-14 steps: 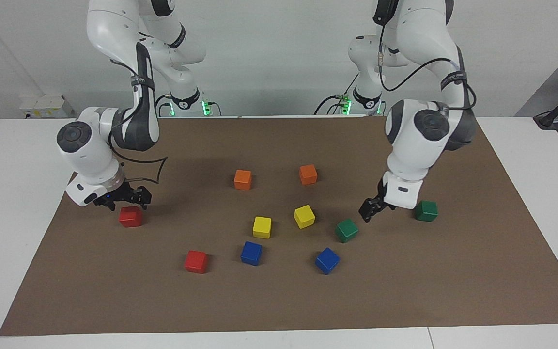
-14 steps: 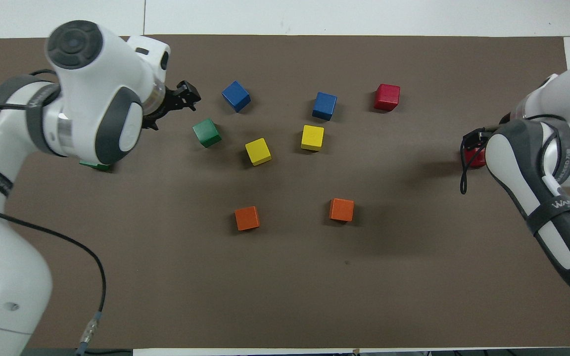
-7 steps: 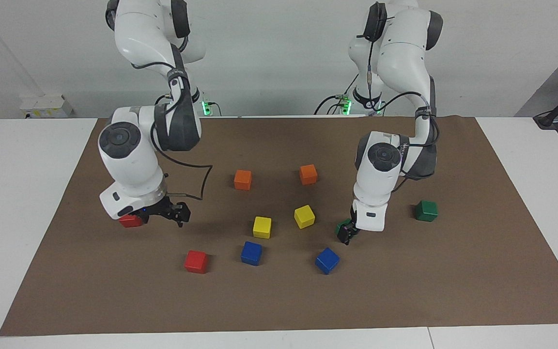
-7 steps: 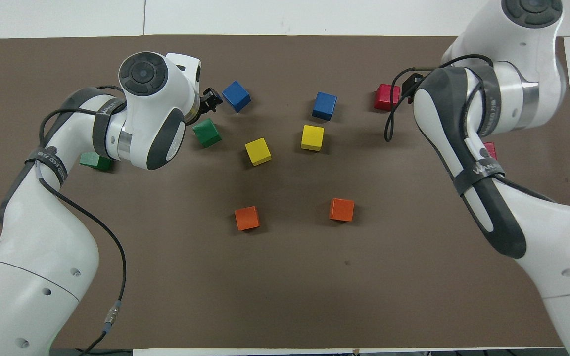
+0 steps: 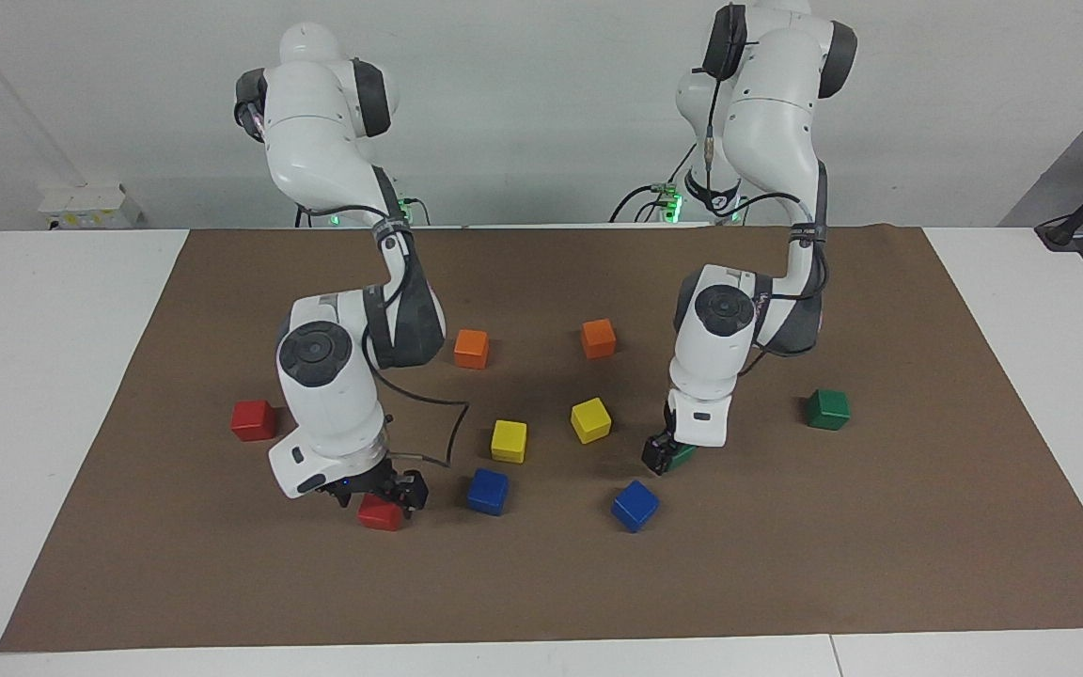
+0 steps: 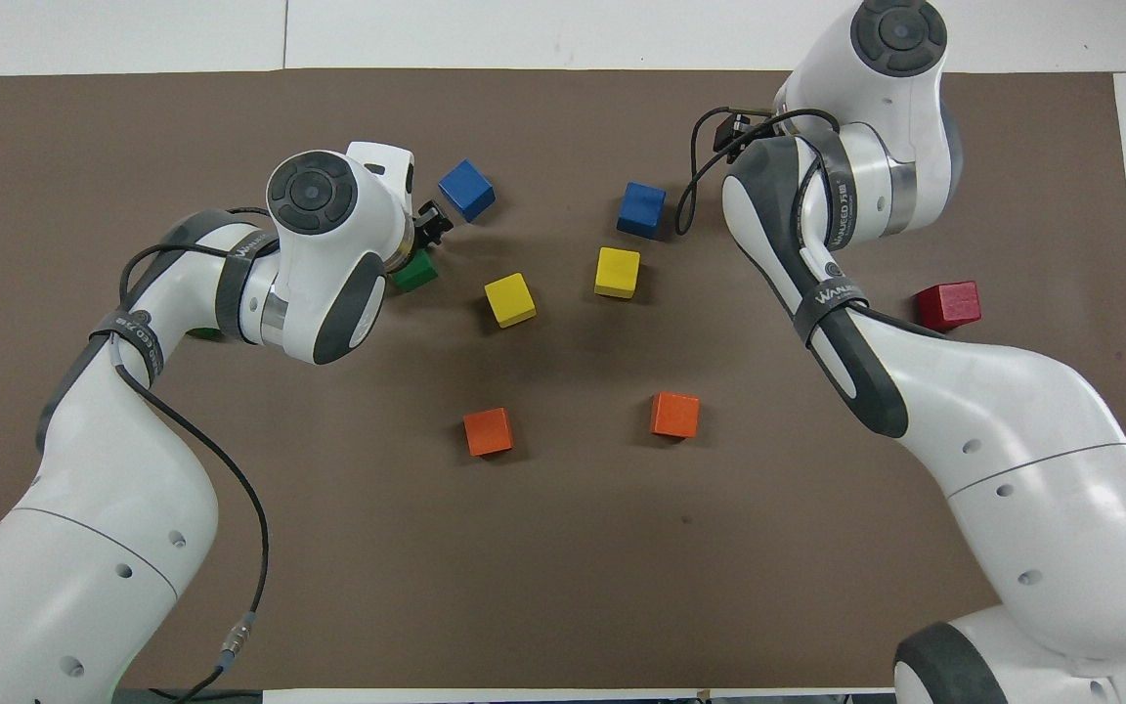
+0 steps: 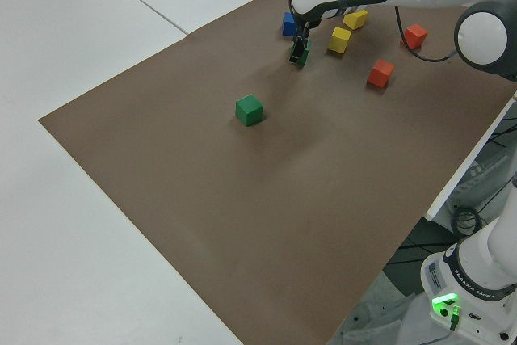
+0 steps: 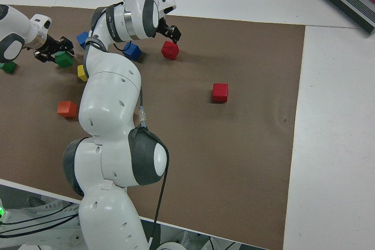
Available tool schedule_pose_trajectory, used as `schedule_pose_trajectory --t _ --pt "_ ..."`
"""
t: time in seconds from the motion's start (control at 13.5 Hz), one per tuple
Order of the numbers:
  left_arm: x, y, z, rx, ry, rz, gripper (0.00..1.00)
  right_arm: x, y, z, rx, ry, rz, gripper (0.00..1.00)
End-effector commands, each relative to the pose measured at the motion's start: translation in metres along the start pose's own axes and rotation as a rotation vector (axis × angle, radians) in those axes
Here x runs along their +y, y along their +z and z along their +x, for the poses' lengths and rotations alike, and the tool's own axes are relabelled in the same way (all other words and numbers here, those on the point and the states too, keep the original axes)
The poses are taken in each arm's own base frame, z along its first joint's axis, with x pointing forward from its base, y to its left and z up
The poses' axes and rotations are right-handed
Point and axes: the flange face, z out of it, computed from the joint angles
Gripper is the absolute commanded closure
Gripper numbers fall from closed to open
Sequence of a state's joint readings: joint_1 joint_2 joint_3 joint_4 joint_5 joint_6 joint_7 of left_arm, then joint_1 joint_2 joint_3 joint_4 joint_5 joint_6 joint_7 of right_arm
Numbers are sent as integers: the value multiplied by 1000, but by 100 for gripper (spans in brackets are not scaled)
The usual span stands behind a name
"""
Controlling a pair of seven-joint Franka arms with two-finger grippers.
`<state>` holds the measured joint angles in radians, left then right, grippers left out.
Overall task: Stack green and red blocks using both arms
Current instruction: 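Carry green onto the placed green with the left gripper while the right carries red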
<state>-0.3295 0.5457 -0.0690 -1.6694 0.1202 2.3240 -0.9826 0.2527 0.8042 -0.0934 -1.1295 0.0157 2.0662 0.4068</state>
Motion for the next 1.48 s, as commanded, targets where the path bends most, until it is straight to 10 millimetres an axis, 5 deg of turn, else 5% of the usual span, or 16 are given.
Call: schedule_pose_trajectory --t 0.0,0.07,0.22,0.44,0.52,0.66,0.89,1.03,1.18,1.4 --pt "-11 -36 2 31 53 127 100 2 10 5 25 8 -2 0" --pt "-26 -69 11 26 121 139 100 2 13 4 25 7 -3 0" --pt "-93 -108 41 -38 276 136 100 5 33 -3 27 7 1 0" --pt "-185 -119 110 -115 514 43 100 9 48 -11 27 0 -4 2" --pt "-201 -114 123 -107 591 15 100 9 49 -12 24 -2 -5 26" --pt "-218 -100 136 -104 691 10 100 11 48 -13 8 1 -11 100" --pt "-226 -81 139 -108 733 8 100 19 34 -10 -18 0 -24 100" --pt "-228 -76 137 -109 741 10 100 24 4 -13 -32 -80 -26 100" --pt "-229 -68 135 -112 768 10 100 49 -37 -22 -68 -165 -36 100" --pt "-246 -65 140 -123 750 13 100 122 -66 -59 -119 -234 -30 100"
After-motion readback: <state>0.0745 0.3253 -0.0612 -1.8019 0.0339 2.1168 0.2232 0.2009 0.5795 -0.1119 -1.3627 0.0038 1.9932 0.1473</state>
